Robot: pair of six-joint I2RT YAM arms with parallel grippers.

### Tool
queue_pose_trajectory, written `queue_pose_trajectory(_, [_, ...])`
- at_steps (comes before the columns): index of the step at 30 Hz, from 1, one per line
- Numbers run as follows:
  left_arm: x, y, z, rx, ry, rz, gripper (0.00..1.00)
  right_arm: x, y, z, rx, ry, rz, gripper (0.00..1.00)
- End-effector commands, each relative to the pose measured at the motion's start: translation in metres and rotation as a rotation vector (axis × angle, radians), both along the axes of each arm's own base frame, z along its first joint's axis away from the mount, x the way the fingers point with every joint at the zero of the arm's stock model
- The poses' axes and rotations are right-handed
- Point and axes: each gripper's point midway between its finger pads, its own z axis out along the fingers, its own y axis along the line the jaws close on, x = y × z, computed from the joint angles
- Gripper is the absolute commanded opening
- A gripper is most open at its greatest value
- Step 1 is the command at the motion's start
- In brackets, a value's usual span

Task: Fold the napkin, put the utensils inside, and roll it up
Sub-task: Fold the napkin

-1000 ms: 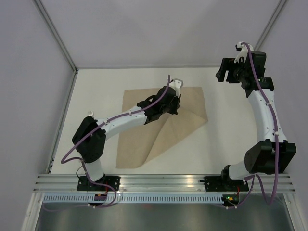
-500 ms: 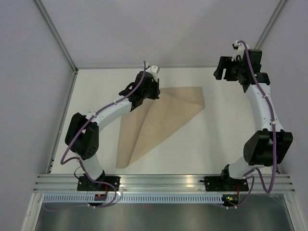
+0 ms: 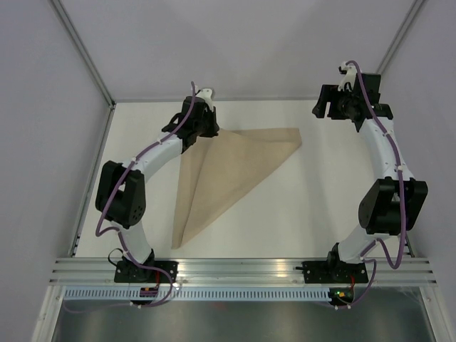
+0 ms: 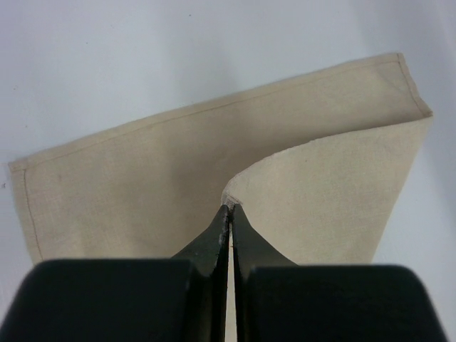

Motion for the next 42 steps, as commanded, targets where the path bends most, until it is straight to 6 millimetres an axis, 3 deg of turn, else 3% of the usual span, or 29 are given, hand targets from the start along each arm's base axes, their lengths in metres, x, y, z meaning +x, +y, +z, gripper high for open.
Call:
queue_pose_trajectory(1, [0.013,0.005,0.013,-0.007,-0.030,-0.018,0.02,0.010,0.001,0.020,0.009,-0.058,0.001,0.81])
queue_pose_trajectory(17, [0.035,0.043,0.018,-0.025,-0.035,0.059,0.02,0.018,0.008,0.001,-0.002,-0.028,0.031,0.81])
queue_pose_trajectory(42, [0.046,0.081,0.002,-0.024,-0.003,0.137,0.02,0.023,0.017,-0.014,-0.015,-0.004,0.051,0.80])
